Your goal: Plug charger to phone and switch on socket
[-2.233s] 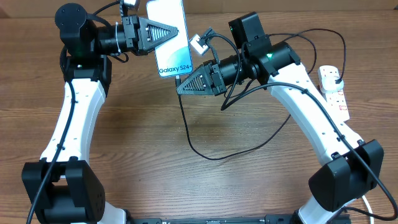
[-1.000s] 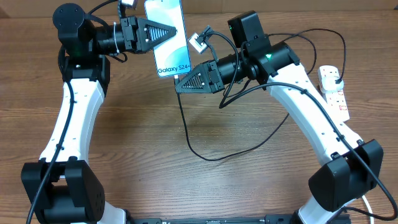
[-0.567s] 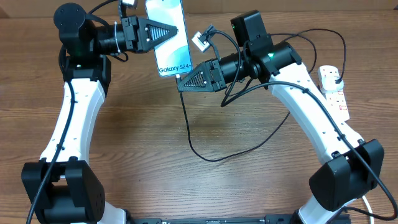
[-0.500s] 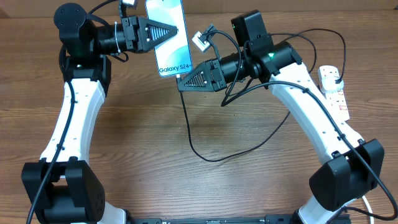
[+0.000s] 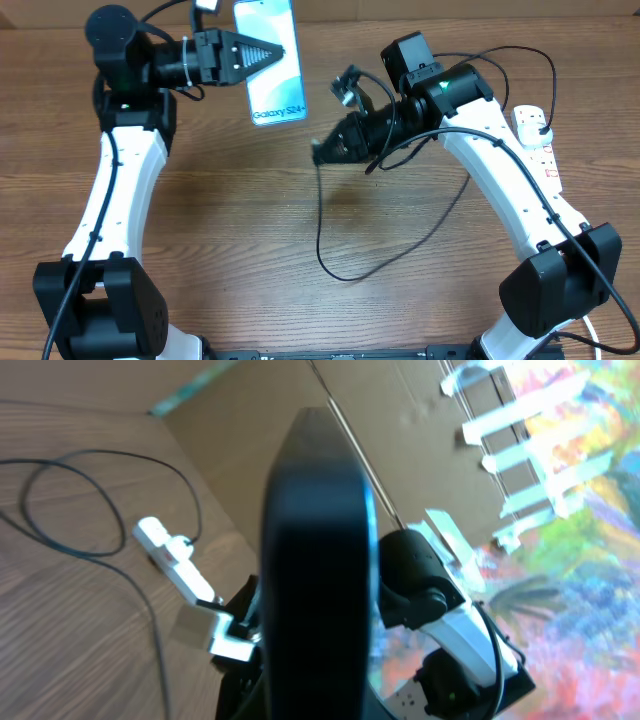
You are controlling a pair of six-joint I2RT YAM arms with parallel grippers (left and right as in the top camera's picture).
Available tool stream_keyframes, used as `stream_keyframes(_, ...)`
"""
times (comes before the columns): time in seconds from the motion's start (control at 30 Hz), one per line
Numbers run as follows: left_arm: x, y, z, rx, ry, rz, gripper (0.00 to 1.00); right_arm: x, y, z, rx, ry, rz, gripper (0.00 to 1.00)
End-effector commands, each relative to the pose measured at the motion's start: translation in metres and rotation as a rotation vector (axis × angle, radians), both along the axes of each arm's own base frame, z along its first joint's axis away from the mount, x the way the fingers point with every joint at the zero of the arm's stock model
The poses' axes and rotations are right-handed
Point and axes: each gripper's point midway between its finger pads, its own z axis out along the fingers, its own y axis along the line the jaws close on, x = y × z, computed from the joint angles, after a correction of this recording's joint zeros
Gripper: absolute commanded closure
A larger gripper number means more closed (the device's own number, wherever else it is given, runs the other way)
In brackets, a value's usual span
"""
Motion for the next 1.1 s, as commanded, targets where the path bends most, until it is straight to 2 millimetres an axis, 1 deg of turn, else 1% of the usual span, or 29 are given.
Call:
stream_keyframes(0.0, -0.003, 0.011, 0.015, 0.012, -0.088, 0.040, 0.96, 0.021, -0.055, -0.048, -0.423, -0.096, -0.117, 0.96)
stream_keyframes(0.1, 0.000, 0.014, 0.006, 0.021, -0.078, 0.050, 0.96, 0.023, -0.090, -0.066, -0.638, -0.066, -0.217, 0.96)
stream_keyframes(0.17, 0.001, 0.015, -0.001, 0.030, -0.075, 0.058, 0.96, 0.022, -0.104, -0.077, -0.716, -0.047, -0.267, 0.96)
stream_keyframes(0.27, 0.007, 0.018, -0.016, 0.047, -0.026, 0.100, 0.96, 0.017, -0.117, -0.095, -0.792, -0.024, -0.288, 0.96)
stream_keyframes(0.37, 0.012, 0.020, -0.033, 0.074, 0.026, 0.143, 0.96, 0.009, -0.128, -0.124, -0.855, 0.006, -0.304, 0.96)
stream_keyframes(0.47, 0.013, 0.021, -0.044, 0.099, 0.044, 0.163, 0.96, 0.001, -0.140, -0.155, -0.910, 0.025, -0.329, 0.96)
stream_keyframes(0.57, 0.016, 0.023, -0.053, 0.127, 0.055, 0.193, 0.96, -0.007, -0.149, -0.181, -0.946, 0.037, -0.356, 0.96)
stream_keyframes(0.63, 0.019, 0.025, -0.060, 0.149, 0.075, 0.223, 0.96, -0.012, -0.152, -0.198, -0.947, 0.042, -0.362, 0.96)
stream_keyframes(0.77, 0.020, 0.027, -0.071, 0.181, 0.105, 0.253, 0.96, -0.019, -0.154, -0.221, -0.940, 0.035, -0.374, 0.96)
stream_keyframes(0.9, 0.020, 0.029, -0.077, 0.199, 0.130, 0.267, 0.96, -0.026, -0.157, -0.237, -0.938, 0.031, -0.375, 0.95)
stream_keyframes(1.0, 0.020, 0.029, -0.080, 0.204, 0.138, 0.268, 0.96, -0.030, -0.159, -0.245, -0.935, 0.029, -0.377, 0.68)
stream_keyframes(1.07, 0.020, 0.030, -0.081, 0.209, 0.143, 0.276, 0.96, -0.031, -0.159, -0.246, -0.935, 0.030, -0.376, 0.60)
